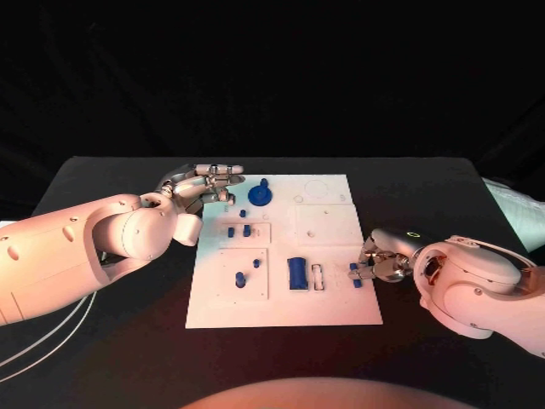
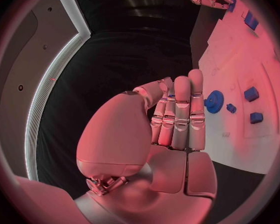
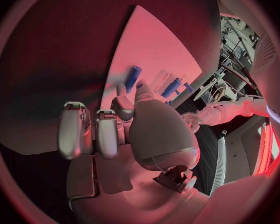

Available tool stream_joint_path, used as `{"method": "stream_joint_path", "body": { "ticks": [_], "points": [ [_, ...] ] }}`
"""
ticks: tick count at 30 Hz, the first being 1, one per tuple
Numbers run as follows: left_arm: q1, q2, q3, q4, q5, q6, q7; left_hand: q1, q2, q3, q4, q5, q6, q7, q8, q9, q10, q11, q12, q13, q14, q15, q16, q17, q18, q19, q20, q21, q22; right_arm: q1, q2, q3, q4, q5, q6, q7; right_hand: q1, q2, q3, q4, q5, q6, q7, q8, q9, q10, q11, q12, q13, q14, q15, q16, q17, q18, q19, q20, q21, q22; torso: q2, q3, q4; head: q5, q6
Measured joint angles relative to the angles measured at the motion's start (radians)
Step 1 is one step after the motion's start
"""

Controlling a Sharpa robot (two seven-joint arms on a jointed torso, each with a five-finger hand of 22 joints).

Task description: Assemble the parts on the task board

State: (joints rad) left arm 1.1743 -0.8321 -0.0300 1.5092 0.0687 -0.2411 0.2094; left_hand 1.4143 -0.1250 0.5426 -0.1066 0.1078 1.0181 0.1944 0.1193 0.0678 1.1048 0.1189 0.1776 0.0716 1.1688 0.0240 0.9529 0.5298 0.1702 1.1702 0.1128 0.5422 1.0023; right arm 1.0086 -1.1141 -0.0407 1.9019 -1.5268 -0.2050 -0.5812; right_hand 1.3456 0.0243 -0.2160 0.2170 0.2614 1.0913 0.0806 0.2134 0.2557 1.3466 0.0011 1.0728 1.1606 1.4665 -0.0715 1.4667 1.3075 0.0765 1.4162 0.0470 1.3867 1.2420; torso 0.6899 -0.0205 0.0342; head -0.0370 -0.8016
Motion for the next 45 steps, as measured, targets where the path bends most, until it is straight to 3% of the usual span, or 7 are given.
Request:
{"method": "stream_joint_path", "body": {
  "ticks": [4, 11, 15, 26, 29, 39, 45],
  "points": [
    [0.000, 0.000, 0.000, 0.000, 0.000, 0.000, 0.000, 0.000, 0.000, 0.000, 0.000, 0.000, 0.000, 0.000, 0.000, 0.000, 0.000, 0.000, 0.000, 0.000, 0.000, 0.000, 0.000, 0.000, 0.000, 0.000, 0.000, 0.000, 0.000, -0.005, 0.012, 0.002, -0.006, -0.060, 0.017, 0.000, 0.048, -0.001, 0.009, -0.034, -0.061, 0.005, -0.001, 0.001, 0.004, 0.000, 0.000, 0.008, 0.004, 0.000, 0.000, 0.004, 0.000, 0.000, 0.004, -0.004, 0.004, 0.007, 0.000, -0.0001, 0.0003, 0.000, -0.001],
    [0.000, -0.002, 0.000, -0.001, 0.000, 0.001, 0.000, 0.000, 0.000, 0.000, 0.000, 0.000, 0.000, 0.000, 0.000, 0.000, -0.002, 0.002, 0.000, 0.000, -0.001, 0.001, 0.000, 0.000, 0.000, 0.000, 0.000, 0.000, 0.001, -0.021, 0.038, 0.011, -0.013, -0.178, 0.050, 0.001, 0.081, 0.003, 0.022, -0.055, -0.100, 0.019, -0.001, -0.001, 0.021, 0.000, 0.000, 0.018, 0.018, 0.000, 0.001, 0.006, 0.000, 0.000, 0.004, -0.004, 0.005, 0.014, 0.000, -0.0001, 0.0007, 0.002, -0.003],
    [0.000, -0.003, 0.000, -0.001, 0.000, 0.002, -0.001, 0.000, 0.000, 0.000, 0.000, 0.000, 0.000, 0.000, 0.000, 0.000, -0.002, 0.002, 0.000, 0.000, -0.001, 0.001, 0.000, 0.000, 0.000, 0.000, 0.000, 0.000, 0.001, -0.027, 0.048, 0.014, -0.013, -0.230, 0.061, 0.003, 0.124, 0.013, 0.060, -0.092, -0.137, 0.022, 0.000, -0.005, 0.029, 0.004, 0.000, 0.018, 0.024, 0.001, 0.004, 0.006, 0.000, 0.000, 0.004, -0.004, 0.008, 0.016, 0.000, 0.0001, 0.0002, 0.004, -0.005],
    [0.000, -0.003, 0.000, -0.002, 0.000, 0.004, -0.001, 0.000, 0.000, 0.000, 0.000, 0.000, 0.000, 0.000, 0.000, 0.000, -0.002, 0.002, 0.000, 0.000, -0.001, 0.001, 0.000, 0.000, 0.000, 0.000, 0.000, 0.000, 0.001, -0.031, 0.056, 0.014, -0.009, -0.279, 0.075, 0.004, 0.143, 0.001, 0.120, -0.126, -0.144, 0.029, -0.007, -0.025, 0.025, -0.002, -0.005, 0.011, 0.017, 0.001, 0.005, 0.006, 0.000, 0.000, 0.007, -0.007, 0.008, 0.018, 0.000, 0.0001, 0.0001, 0.001, -0.007],
    [-0.001, -0.003, 0.000, -0.002, 0.000, 0.004, -0.001, 0.000, 0.000, 0.000, 0.000, 0.000, 0.000, 0.000, 0.000, 0.000, -0.002, 0.002, 0.000, 0.000, -0.001, 0.001, 0.000, 0.000, 0.000, 0.000, 0.000, 0.000, 0.001, -0.031, 0.056, 0.014, -0.007, -0.253, 0.060, 0.004, 0.143, 0.001, 0.169, -0.148, -0.157, 0.028, -0.006, -0.033, -0.010, -0.002, -0.005, 0.009, 0.016, -0.002, 0.005, 0.010, 0.000, 0.000, 0.007, -0.007, 0.011, 0.022, 0.000, 0.0001, 0.0002, 0.001, -0.007],
    [-0.001, -0.003, 0.000, -0.003, 0.000, 0.005, -0.001, 0.000, 0.000, 0.000, 0.000, 0.000, -0.002, 0.002, 0.000, 0.000, -0.002, 0.002, 0.005, 0.000, -0.001, 0.001, 0.000, -0.001, 0.000, 0.000, 0.000, 0.000, 0.001, -0.038, 0.045, 0.005, 0.010, -0.087, -0.059, 0.023, 0.123, 0.021, 0.293, -0.144, -0.146, 0.015, 0.003, -0.050, -0.017, -0.006, -0.001, -0.020, 0.003, -0.002, 0.005, 0.010, 0.000, 0.000, 0.007, -0.007, 0.012, 0.027, 0.000, -0.0002, 0.0013, 0.001, -0.008],
    [-0.001, -0.003, 0.000, -0.003, -0.001, 0.005, -0.001, 0.000, 0.000, 0.000, 0.000, 0.000, -0.004, 0.004, 0.000, 0.000, -0.002, 0.002, 0.005, 0.000, -0.002, 0.002, 0.000, -0.001, 0.000, 0.000, 0.000, 0.000, 0.002, -0.035, 0.041, -0.001, 0.016, 0.039, -0.115, 0.040, 0.105, 0.023, 0.368, -0.107, -0.125, 0.009, 0.001, -0.059, -0.018, -0.006, -0.001, -0.020, 0.002, -0.002, 0.005, 0.010, 0.000, 0.000, 0.007, -0.007, 0.016, 0.030, 0.000, -0.0005, 0.0014, 0.005, -0.009]
  ]
}}
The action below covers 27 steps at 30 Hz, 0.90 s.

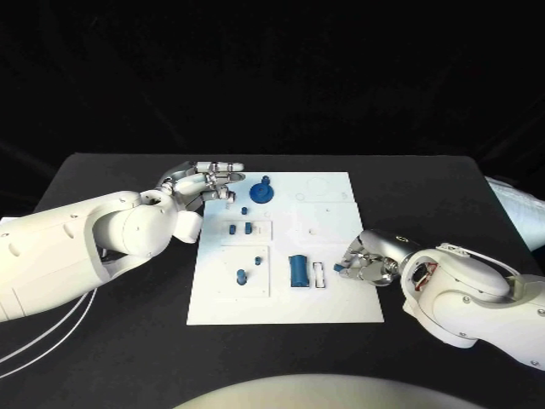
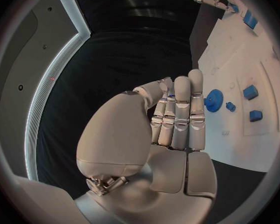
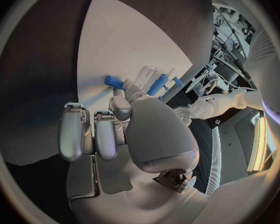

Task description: Assemble the parts on the task board

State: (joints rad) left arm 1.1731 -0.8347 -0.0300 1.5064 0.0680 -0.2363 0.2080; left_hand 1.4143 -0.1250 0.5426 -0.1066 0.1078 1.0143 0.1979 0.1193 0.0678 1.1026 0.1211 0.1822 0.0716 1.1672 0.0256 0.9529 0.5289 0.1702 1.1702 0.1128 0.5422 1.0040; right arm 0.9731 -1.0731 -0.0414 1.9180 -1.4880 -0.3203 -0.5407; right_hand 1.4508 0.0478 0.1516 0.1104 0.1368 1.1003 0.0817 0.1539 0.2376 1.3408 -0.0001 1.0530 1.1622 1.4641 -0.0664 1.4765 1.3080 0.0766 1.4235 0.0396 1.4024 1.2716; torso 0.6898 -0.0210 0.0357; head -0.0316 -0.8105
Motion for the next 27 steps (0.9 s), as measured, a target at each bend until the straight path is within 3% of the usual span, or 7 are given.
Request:
{"method": "stream_joint_path", "body": {
  "ticks": [4, 9, 16, 18, 27],
  "points": [
    [0.000, 0.000, 0.000, 0.000, 0.000, 0.000, 0.000, 0.000, 0.000, 0.000, 0.000, 0.000, 0.000, 0.000, 0.000, 0.000, 0.000, 0.000, 0.000, 0.000, 0.000, 0.000, 0.000, 0.000, 0.000, 0.000, 0.000, 0.000, 0.001, 0.004, 0.005, 0.000, 0.000, 0.085, -0.032, 0.005, -0.053, -0.037, 0.052, 0.008, 0.020, 0.000, 0.000, 0.000, 0.000, 0.000, 0.000, -0.001, 0.003, -0.002, -0.002, 0.000, 0.000, 0.000, 0.000, 0.000, 0.000, 0.000, 0.000, -0.0003, -0.0001, 0.002, 0.000],
    [0.000, 0.000, 0.000, -0.001, 0.000, 0.000, 0.000, 0.000, 0.000, 0.000, 0.000, 0.000, 0.000, 0.000, 0.000, 0.000, 0.000, 0.000, 0.000, 0.000, 0.000, 0.000, 0.000, 0.000, 0.000, 0.000, 0.000, 0.000, 0.001, 0.006, 0.020, 0.000, 0.001, 0.158, -0.053, 0.005, -0.101, -0.072, 0.073, 0.021, 0.033, 0.015, -0.004, 0.001, 0.011, 0.003, -0.002, 0.012, 0.014, -0.003, -0.004, 0.004, 0.000, 0.000, 0.000, 0.000, 0.000, 0.006, 0.000, -0.0007, -0.0008, 0.003, 0.001],
    [0.000, 0.000, 0.000, 0.000, 0.000, 0.000, -0.001, 0.000, 0.000, 0.000, 0.000, 0.000, 0.000, 0.000, 0.000, 0.000, 0.000, 0.000, 0.000, 0.000, 0.000, 0.000, 0.000, 0.000, 0.000, 0.000, 0.000, 0.000, 0.001, 0.006, 0.037, 0.000, -0.002, 0.202, -0.053, -0.005, -0.173, -0.097, 0.062, 0.059, 0.116, 0.042, -0.013, 0.008, 0.012, 0.047, -0.007, 0.079, 0.064, -0.003, -0.004, 0.010, 0.000, 0.000, 0.022, -0.004, 0.022, 0.033, 0.000, -0.0007, -0.0009, 0.004, 0.000],
    [0.000, 0.000, 0.000, 0.000, -0.001, 0.000, -0.001, 0.000, 0.000, 0.000, 0.000, 0.000, 0.000, 0.000, 0.000, 0.000, 0.000, 0.000, 0.000, 0.000, 0.000, 0.000, 0.000, 0.000, 0.000, 0.000, 0.000, 0.000, 0.001, 0.006, 0.043, 0.000, -0.003, 0.208, -0.050, -0.009, -0.189, -0.100, 0.054, 0.067, 0.139, 0.045, -0.015, 0.009, 0.015, 0.054, -0.011, 0.097, 0.081, -0.003, -0.004, 0.010, 0.000, -0.012, 0.023, -0.005, 0.023, 0.037, 0.000, -0.0007, -0.0011, 0.004, -0.001],
    [0.000, 0.000, 0.000, 0.000, -0.002, 0.000, -0.001, 0.000, 0.000, 0.000, 0.000, 0.000, 0.000, 0.000, 0.000, 0.000, 0.000, 0.000, 0.000, 0.000, 0.000, 0.000, 0.000, -0.001, 0.000, 0.000, 0.000, 0.000, 0.001, 0.007, 0.059, 0.000, -0.007, 0.216, -0.044, -0.025, -0.240, -0.102, 0.029, 0.099, 0.165, 0.054, -0.017, 0.013, 0.021, 0.062, -0.011, 0.115, 0.096, 0.001, -0.007, 0.010, 0.000, -0.016, 0.027, -0.009, 0.027, 0.037, 0.000, 0.0003, -0.0014, 0.005, -0.001]
  ]
}}
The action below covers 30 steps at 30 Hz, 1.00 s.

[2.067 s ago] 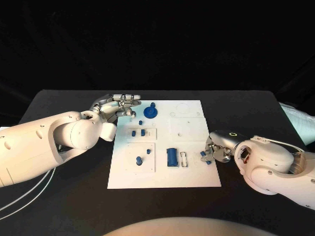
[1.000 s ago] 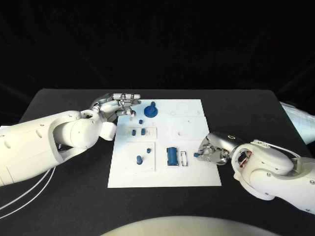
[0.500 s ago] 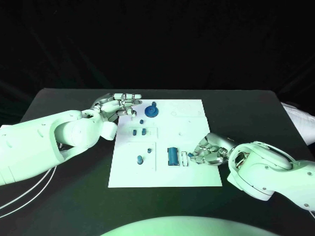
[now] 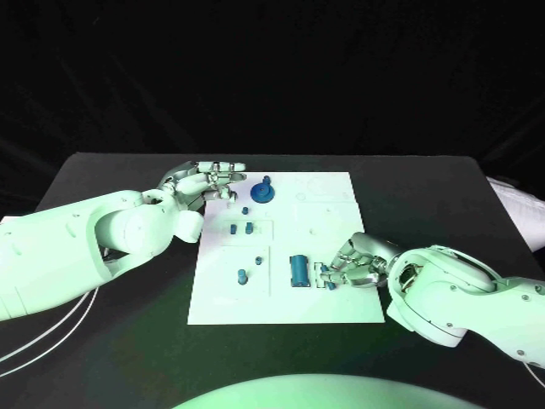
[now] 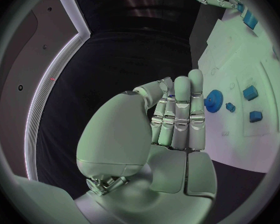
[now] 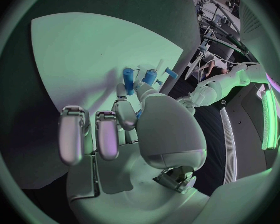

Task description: Assemble the parts on the task board

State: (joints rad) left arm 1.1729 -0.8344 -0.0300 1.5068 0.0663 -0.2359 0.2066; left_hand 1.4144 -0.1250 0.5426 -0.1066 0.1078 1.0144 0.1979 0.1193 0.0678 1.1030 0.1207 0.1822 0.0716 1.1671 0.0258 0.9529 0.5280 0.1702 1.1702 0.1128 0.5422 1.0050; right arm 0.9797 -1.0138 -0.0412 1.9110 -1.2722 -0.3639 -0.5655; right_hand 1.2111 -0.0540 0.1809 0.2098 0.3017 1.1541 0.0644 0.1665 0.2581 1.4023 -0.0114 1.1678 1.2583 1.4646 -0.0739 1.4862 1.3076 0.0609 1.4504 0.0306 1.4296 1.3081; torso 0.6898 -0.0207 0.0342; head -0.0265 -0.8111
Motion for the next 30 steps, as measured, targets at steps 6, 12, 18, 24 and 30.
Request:
{"method": "stream_joint_path", "body": {
  "ticks": [6, 12, 18, 24, 30],
  "points": [
    [0.000, 0.000, 0.000, 0.000, -0.001, 0.000, -0.001, 0.000, 0.000, 0.000, 0.000, 0.000, 0.000, 0.000, 0.000, 0.000, -0.002, 0.002, 0.000, 0.000, -0.001, 0.001, 0.000, 0.000, 0.000, 0.000, 0.000, 0.000, 0.000, 0.000, 0.010, 0.000, -0.004, -0.002, 0.001, -0.009, -0.027, 0.001, -0.028, 0.028, 0.045, 0.007, 0.000, 0.000, 0.004, 0.002, -0.002, 0.004, 0.009, 0.000, 0.000, 0.004, 0.000, 0.000, 0.000, 0.000, 0.000, 0.000, 0.000, 0.0003, 0.0000, 0.001, 0.000],
    [0.000, 0.000, 0.000, 0.001, -0.001, 0.001, -0.001, 0.000, 0.000, 0.000, 0.000, 0.000, 0.000, 0.000, 0.000, 0.000, -0.002, 0.002, 0.000, 0.000, -0.001, 0.001, 0.000, 0.000, 0.000, 0.000, 0.000, 0.000, 0.000, 0.000, 0.019, 0.000, -0.006, -0.009, 0.001, -0.014, -0.030, 0.004, -0.039, 0.033, 0.045, 0.011, -0.004, 0.004, 0.006, 0.004, -0.003, 0.004, 0.011, 0.000, 0.000, 0.004, 0.000, 0.000, 0.000, 0.000, 0.000, 0.000, 0.000, 0.0003, 0.0001, 0.002, -0.002],
    [0.000, 0.000, 0.000, 0.001, -0.002, 0.003, -0.002, -0.004, -0.004, 0.000, 0.000, 0.000, 0.000, 0.000, 0.000, 0.000, -0.002, 0.002, 0.000, 0.000, -0.001, 0.001, 0.000, 0.000, 0.000, 0.000, 0.000, 0.000, 0.001, 0.000, 0.023, 0.000, -0.010, -0.017, 0.001, -0.017, -0.041, 0.008, -0.059, 0.048, 0.053, 0.011, -0.004, 0.004, 0.008, 0.005, -0.005, 0.004, 0.011, 0.000, 0.000, 0.004, 0.000, 0.000, 0.000, 0.000, 0.000, 0.000, 0.000, 0.0003, 0.0000, 0.004, -0.002],
    [0.000, 0.000, 0.000, 0.001, -0.002, 0.004, -0.003, -0.004, -0.004, 0.000, 0.000, 0.000, 0.000, 0.000, 0.000, 0.000, -0.002, 0.002, 0.000, 0.000, -0.001, 0.001, 0.000, 0.000, 0.000, 0.000, 0.000, 0.000, 0.001, 0.001, 0.026, 0.000, -0.011, -0.023, 0.002, -0.018, -0.075, 0.004, -0.100, 0.071, 0.007, 0.013, -0.006, 0.008, 0.013, 0.005, -0.005, 0.004, 0.015, 0.000, 0.000, 0.004, 0.000, 0.000, 0.000, 0.000, 0.000, 0.000, 0.000, 0.0003, 0.0000, 0.005, -0.002],
    [0.000, 0.000, 0.000, 0.001, -0.002, 0.006, -0.005, -0.004, -0.004, 0.000, 0.000, 0.000, 0.000, 0.000, 0.000, 0.000, -0.002, 0.002, 0.000, 0.000, -0.001, 0.001, 0.000, 0.000, 0.000, 0.000, 0.000, 0.000, 0.001, 0.001, 0.025, 0.000, -0.011, -0.035, 0.002, -0.019, -0.151, 0.020, -0.196, 0.081, -0.165, 0.014, -0.007, 0.008, 0.021, 0.005, -0.005, 0.004, 0.020, 0.000, 0.000, 0.004, 0.000, 0.000, 0.000, 0.000, 0.000, 0.000, 0.000, 0.0003, -0.0004, 0.005, -0.001]
  ]
}}
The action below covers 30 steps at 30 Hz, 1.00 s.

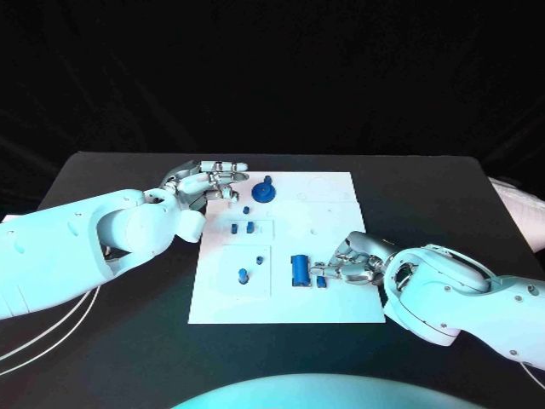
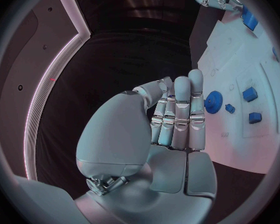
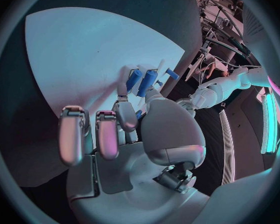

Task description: Assemble the parts on the task board

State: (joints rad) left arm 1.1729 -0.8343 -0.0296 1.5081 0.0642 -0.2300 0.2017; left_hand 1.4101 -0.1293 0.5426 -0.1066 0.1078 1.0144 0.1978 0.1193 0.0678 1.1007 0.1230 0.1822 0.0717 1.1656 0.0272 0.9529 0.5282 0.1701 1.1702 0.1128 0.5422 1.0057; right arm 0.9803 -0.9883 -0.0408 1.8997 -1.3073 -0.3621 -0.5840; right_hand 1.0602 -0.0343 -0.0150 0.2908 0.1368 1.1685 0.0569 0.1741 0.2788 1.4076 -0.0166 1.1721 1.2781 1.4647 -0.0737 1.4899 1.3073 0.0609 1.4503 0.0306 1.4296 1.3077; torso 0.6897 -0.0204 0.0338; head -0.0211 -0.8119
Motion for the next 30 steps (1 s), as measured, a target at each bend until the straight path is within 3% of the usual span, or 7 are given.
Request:
{"method": "stream_joint_path", "body": {
  "ticks": [7, 10, 13, 18, 30],
  "points": [
    [0.000, 0.000, 0.000, 0.000, 0.000, 0.001, -0.002, 0.000, 0.000, 0.000, 0.000, 0.000, 0.000, 0.000, 0.000, 0.000, 0.000, 0.000, 0.000, 0.000, 0.000, 0.000, 0.000, 0.000, 0.000, 0.000, 0.000, 0.000, 0.000, 0.000, -0.016, 0.000, 0.007, -0.018, 0.001, 0.004, -0.001, -0.003, -0.042, -0.004, -0.029, 0.000, 0.000, 0.000, 0.004, 0.000, 0.000, 0.000, 0.000, 0.000, 0.000, 0.000, 0.000, 0.000, 0.000, 0.000, 0.000, 0.000, 0.000, 0.0000, 0.0000, -0.001, 0.001],
    [0.000, -0.001, 0.000, 0.000, 0.000, 0.002, -0.003, 0.000, 0.000, 0.000, 0.000, 0.000, 0.000, 0.000, 0.000, 0.000, 0.000, 0.000, 0.000, 0.000, 0.000, 0.000, 0.000, 0.000, 0.000, 0.000, 0.000, 0.000, 0.000, 0.000, -0.027, 0.000, 0.013, -0.029, 0.011, 0.012, 0.022, -0.026, -0.063, -0.008, -0.040, 0.000, 0.000, 0.000, 0.006, 0.000, 0.000, -0.006, 0.000, 0.000, 0.000, 0.000, 0.000, 0.000, 0.000, 0.000, 0.000, 0.000, 0.000, 0.0007, 0.0000, -0.001, 0.001],
    [0.000, -0.001, 0.000, -0.001, 0.000, 0.003, -0.003, 0.000, 0.000, 0.000, 0.000, 0.000, 0.000, 0.000, 0.000, 0.000, 0.000, 0.000, 0.000, 0.000, 0.000, 0.000, 0.000, 0.000, 0.000, 0.000, 0.000, 0.000, 0.000, 0.000, -0.033, 0.000, 0.015, -0.047, 0.029, 0.022, 0.050, -0.031, -0.079, -0.011, -0.052, -0.003, 0.003, 0.000, 0.008, 0.000, 0.000, -0.012, -0.004, 0.000, 0.000, -0.004, 0.001, 0.000, 0.000, 0.000, 0.000, 0.000, 0.000, 0.0006, -0.0008, 0.000, 0.002],
    [0.000, -0.001, 0.000, -0.001, 0.000, 0.004, -0.004, 0.000, 0.000, 0.000, 0.000, 0.000, 0.000, 0.000, 0.000, 0.000, 0.000, 0.000, 0.000, 0.000, 0.000, 0.000, 0.000, 0.000, 0.000, 0.000, 0.000, 0.000, 0.000, 0.000, -0.038, 0.000, 0.016, -0.071, 0.059, 0.035, 0.113, -0.018, -0.093, -0.024, -0.044, -0.004, 0.004, 0.000, 0.013, 0.000, 0.000, -0.012, -0.004, 0.000, 0.000, -0.004, 0.001, 0.000, 0.000, 0.000, 0.000, 0.000, 0.000, 0.0009, -0.0011, 0.000, 0.002],
    [0.000, 0.001, 0.000, -0.003, -0.001, 0.005, -0.005, 0.000, 0.000, 0.000, 0.000, 0.000, 0.000, 0.000, 0.004, 0.000, 0.000, 0.000, 0.000, 0.000, -0.002, 0.002, 0.000, -0.001, 0.000, -0.004, 0.004, 0.000, 0.000, 0.000, -0.028, 0.000, 0.005, -0.106, 0.100, 0.044, 0.151, 0.005, -0.102, -0.034, -0.030, -0.004, 0.004, 0.004, 0.016, 0.000, 0.000, -0.016, -0.001, 0.000, 0.000, -0.004, 0.001, 0.000, 0.000, 0.000, 0.000, 0.000, 0.000, 0.0000, 0.0004, -0.004, 0.004]
  ]
}}
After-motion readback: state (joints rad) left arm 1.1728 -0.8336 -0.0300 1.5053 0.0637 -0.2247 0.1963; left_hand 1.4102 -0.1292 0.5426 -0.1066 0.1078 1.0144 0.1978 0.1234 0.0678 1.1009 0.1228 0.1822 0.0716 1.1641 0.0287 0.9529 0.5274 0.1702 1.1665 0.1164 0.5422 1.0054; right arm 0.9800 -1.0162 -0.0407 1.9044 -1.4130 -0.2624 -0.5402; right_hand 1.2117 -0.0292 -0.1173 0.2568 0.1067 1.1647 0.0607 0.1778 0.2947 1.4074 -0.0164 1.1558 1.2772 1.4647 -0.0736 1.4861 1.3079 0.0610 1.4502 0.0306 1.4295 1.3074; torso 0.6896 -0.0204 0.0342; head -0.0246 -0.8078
